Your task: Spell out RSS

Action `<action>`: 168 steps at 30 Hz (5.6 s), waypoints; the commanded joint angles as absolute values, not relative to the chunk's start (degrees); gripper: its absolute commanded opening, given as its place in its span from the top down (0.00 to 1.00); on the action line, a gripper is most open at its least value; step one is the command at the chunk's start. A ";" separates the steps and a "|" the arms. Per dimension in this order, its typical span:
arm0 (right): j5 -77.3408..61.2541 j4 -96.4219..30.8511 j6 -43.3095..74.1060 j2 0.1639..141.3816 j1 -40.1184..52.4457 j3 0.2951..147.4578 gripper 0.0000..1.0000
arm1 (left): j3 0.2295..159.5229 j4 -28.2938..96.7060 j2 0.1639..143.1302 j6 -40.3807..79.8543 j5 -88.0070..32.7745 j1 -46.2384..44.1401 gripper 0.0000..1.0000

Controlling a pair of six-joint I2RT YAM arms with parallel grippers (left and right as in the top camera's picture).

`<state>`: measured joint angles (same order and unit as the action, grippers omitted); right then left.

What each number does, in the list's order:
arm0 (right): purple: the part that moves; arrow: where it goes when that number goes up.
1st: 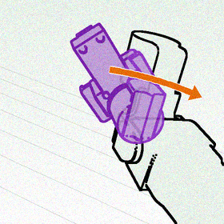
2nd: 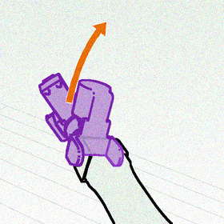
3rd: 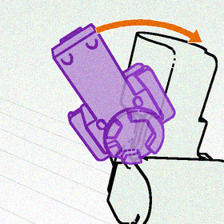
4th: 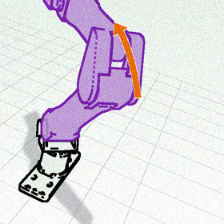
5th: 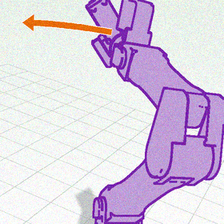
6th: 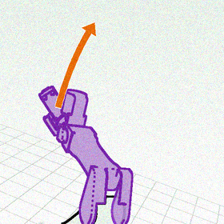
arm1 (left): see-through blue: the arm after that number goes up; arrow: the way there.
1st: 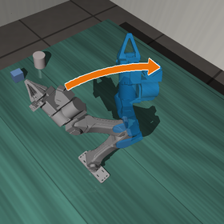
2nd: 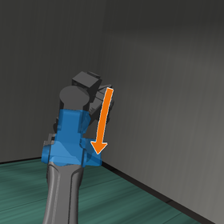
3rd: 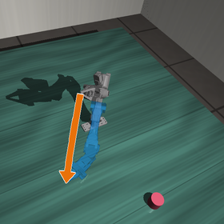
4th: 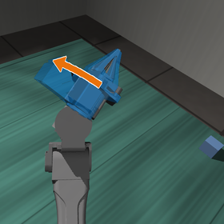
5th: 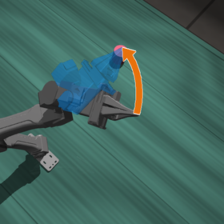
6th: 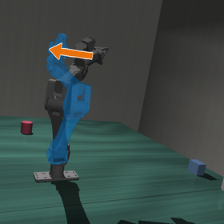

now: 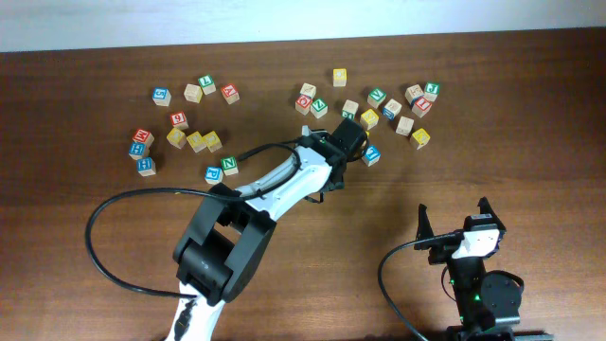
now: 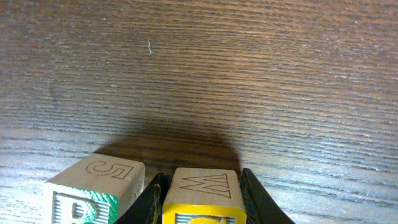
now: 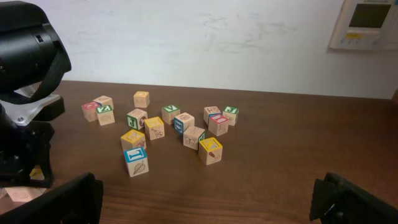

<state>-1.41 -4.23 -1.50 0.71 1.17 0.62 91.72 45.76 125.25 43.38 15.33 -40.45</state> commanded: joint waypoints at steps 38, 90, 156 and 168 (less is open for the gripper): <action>-1.28 -4.49 -1.26 0.73 1.50 0.32 0.01 | 91.72 47.42 124.05 37.67 14.83 -40.45 0.74; -1.28 -4.51 -1.28 0.73 1.50 0.32 0.02 | 92.75 46.35 117.91 38.06 14.15 -40.18 0.45; -1.28 -4.49 -1.26 0.73 1.50 0.32 0.02 | 105.41 38.02 109.86 15.57 -2.09 -27.64 0.01; -1.28 -4.51 -1.26 0.73 1.50 0.32 0.02 | 105.41 31.83 119.28 31.27 -2.72 -32.64 0.01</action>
